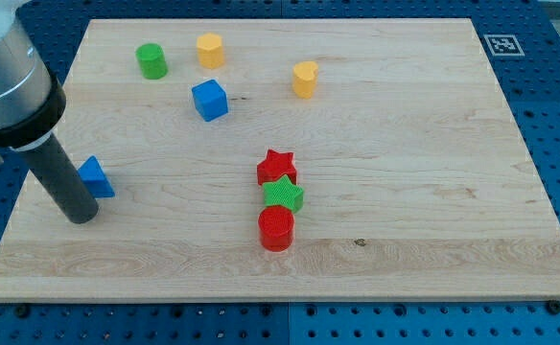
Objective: Nudge the blue triangle up a bit
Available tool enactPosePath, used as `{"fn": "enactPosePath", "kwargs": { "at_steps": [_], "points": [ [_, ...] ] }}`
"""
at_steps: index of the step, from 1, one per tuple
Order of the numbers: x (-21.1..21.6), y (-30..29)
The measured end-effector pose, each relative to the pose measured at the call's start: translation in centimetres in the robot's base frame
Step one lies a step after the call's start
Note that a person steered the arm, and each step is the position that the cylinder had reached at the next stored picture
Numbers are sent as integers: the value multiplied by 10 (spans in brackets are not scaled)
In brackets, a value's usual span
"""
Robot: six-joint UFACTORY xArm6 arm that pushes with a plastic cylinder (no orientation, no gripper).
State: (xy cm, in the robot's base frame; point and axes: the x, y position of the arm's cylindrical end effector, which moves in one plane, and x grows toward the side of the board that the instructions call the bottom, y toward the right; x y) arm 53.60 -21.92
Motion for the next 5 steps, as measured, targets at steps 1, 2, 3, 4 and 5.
{"fn": "enactPosePath", "kwargs": {
  "at_steps": [1,2,3,4,5],
  "points": [
    [-1,0],
    [-3,-3],
    [-4,-3],
    [-5,-3],
    [-6,-3]
  ]
}}
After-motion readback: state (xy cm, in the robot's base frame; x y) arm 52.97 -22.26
